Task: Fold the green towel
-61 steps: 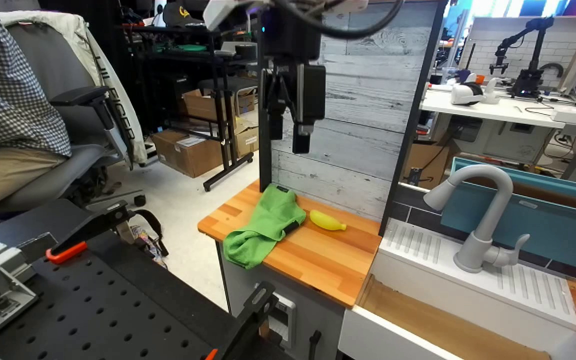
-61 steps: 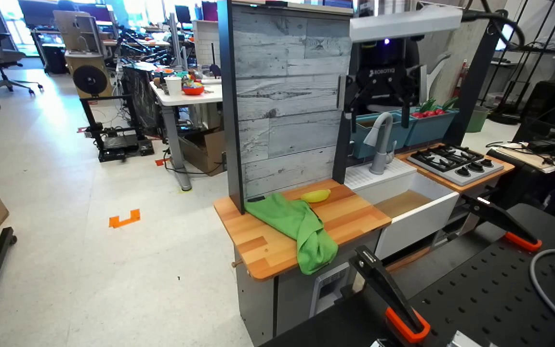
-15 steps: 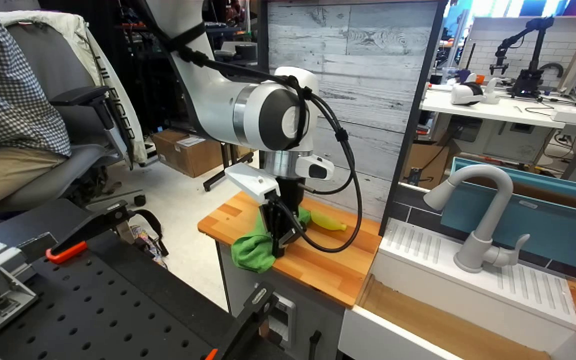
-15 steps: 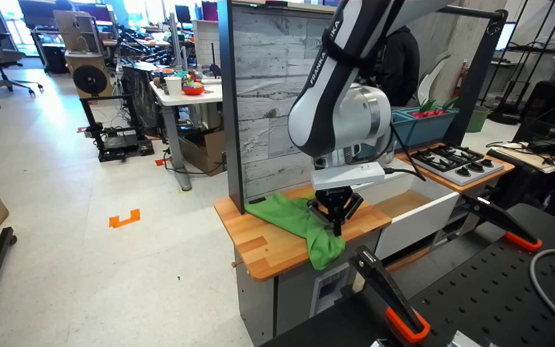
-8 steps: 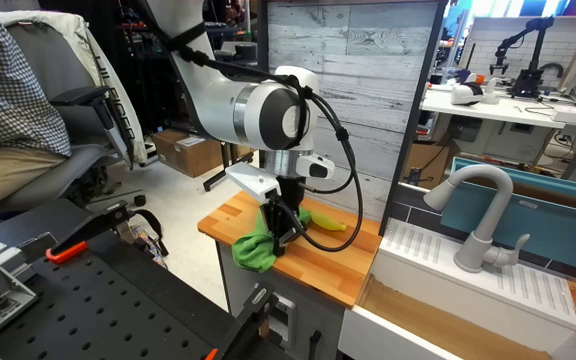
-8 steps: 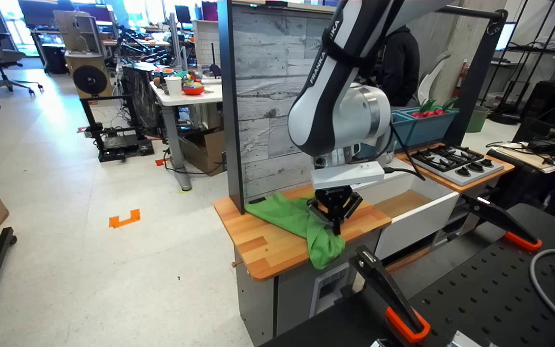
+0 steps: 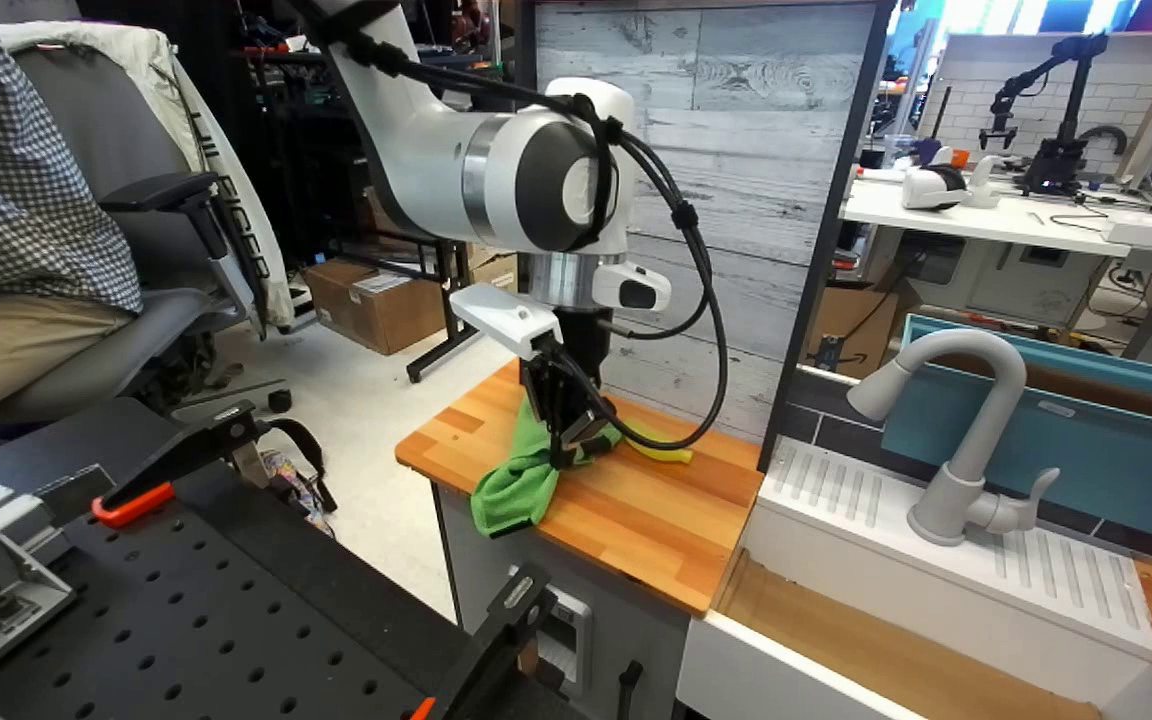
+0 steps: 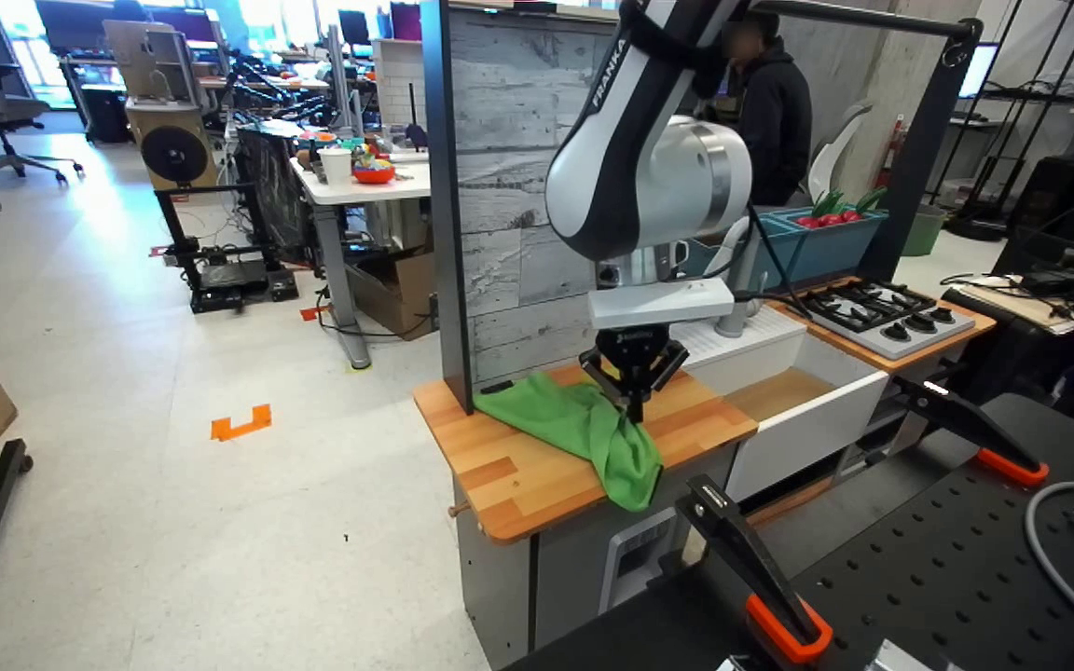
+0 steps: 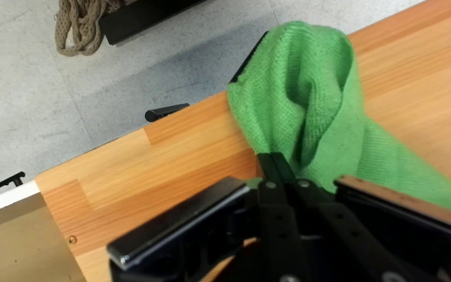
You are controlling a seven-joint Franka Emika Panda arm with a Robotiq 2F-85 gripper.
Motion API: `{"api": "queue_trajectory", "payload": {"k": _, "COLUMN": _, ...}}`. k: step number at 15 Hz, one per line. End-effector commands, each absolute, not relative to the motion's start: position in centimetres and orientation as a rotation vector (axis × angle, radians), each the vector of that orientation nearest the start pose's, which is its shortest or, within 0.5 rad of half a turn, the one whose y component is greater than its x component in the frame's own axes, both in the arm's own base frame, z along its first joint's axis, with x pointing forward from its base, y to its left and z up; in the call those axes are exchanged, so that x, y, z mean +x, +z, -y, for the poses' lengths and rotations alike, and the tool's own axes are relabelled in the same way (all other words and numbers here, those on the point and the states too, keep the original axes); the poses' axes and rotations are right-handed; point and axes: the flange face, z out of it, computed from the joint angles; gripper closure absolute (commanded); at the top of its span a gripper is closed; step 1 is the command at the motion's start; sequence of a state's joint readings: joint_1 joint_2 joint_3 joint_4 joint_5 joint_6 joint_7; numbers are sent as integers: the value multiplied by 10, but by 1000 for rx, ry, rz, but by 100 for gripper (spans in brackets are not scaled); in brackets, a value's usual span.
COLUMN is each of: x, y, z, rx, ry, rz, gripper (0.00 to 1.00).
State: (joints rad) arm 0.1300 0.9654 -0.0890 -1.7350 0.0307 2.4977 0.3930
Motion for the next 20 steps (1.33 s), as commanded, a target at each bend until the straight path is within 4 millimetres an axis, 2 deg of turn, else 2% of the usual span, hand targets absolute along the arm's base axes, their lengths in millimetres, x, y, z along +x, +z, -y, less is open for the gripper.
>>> {"api": "queue_trajectory", "payload": {"k": 1, "x": 606, "y": 47, "z": -36, "rx": -3164, "ry": 223, "rz": -534, "gripper": 100}}
{"api": "queue_trajectory", "payload": {"k": 6, "x": 615, "y": 86, "z": -55, "rx": -3132, "ry": 141, "rz": -524, "gripper": 100}}
{"api": "queue_trajectory", "payload": {"k": 9, "x": 629, "y": 105, "z": -66, "rx": -3112, "ry": 115, "rz": -520, "gripper": 100}}
{"api": "queue_trajectory", "payload": {"k": 12, "x": 645, "y": 116, "z": -75, "rx": -3074, "ry": 95, "rz": -540, "gripper": 100}}
{"api": "queue_trajectory", "payload": {"k": 17, "x": 674, "y": 122, "z": -84, "rx": -3029, "ry": 107, "rz": -614, "gripper": 100}}
{"api": "queue_trajectory", "payload": {"k": 20, "x": 690, "y": 112, "z": -85, "rx": -3006, "ry": 131, "rz": -668, "gripper": 100}}
